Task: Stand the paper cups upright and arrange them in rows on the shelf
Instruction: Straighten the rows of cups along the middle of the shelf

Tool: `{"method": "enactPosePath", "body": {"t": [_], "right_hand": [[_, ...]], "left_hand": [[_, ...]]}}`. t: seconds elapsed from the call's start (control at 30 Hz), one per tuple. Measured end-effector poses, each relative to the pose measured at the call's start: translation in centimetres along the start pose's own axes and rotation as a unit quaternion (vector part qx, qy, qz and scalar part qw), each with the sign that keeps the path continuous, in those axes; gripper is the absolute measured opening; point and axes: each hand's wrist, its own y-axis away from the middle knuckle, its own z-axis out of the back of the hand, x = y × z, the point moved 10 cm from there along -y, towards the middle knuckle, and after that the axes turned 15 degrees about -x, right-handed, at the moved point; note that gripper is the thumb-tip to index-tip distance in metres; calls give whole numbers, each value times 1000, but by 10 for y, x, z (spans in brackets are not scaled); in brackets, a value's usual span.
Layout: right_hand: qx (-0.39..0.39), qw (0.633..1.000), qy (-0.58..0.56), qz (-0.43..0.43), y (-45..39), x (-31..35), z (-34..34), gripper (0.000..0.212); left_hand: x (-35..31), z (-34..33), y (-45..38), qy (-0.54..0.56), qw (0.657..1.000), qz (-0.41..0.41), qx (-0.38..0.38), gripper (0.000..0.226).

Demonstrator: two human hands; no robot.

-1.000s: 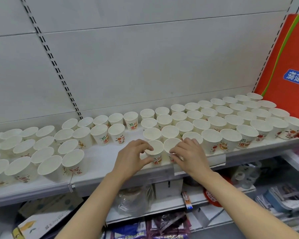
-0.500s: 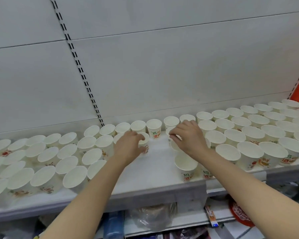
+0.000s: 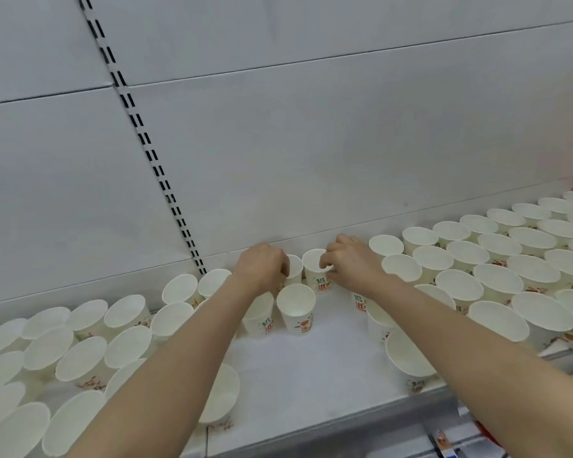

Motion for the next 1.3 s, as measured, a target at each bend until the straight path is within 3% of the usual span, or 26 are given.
{"method": "enactPosePath", "body": {"t": [0.13,0.27,0.37,0.47,0.53,0.67,0.8,1.1,1.3], "right_hand": [[-25,1000,-2,-5,3,-5,0,7],[-34,999,-2,14,2,-7,1,14],[-43,999,-19,5,0,-5,11,13],[-103,989,-102,16,8,14,32,10],[-103,982,-149,54,19,40,34,9],[-43,983,-139,113,26,83,22,18],[-4,989,-104,105,29,86,17,3],[-14,995,-67,71,49,33,33,10],[-27,995,-60,74,52,25,35,13]], "left_hand": [[-13,-6,-4,32,999,-8,5,15],[-23,-3,-1,66,998,4,-8,15],[-7,16,12,102,993,51,-28,11],[29,41,40,100,984,121,-87,7],[44,40,63,91,984,145,-54,5],[40,17,89,42,991,123,43,25],[28,14,92,5,994,107,26,11],[-29,10,78,51,996,63,-29,1],[-30,13,78,82,994,56,-43,15]]}}
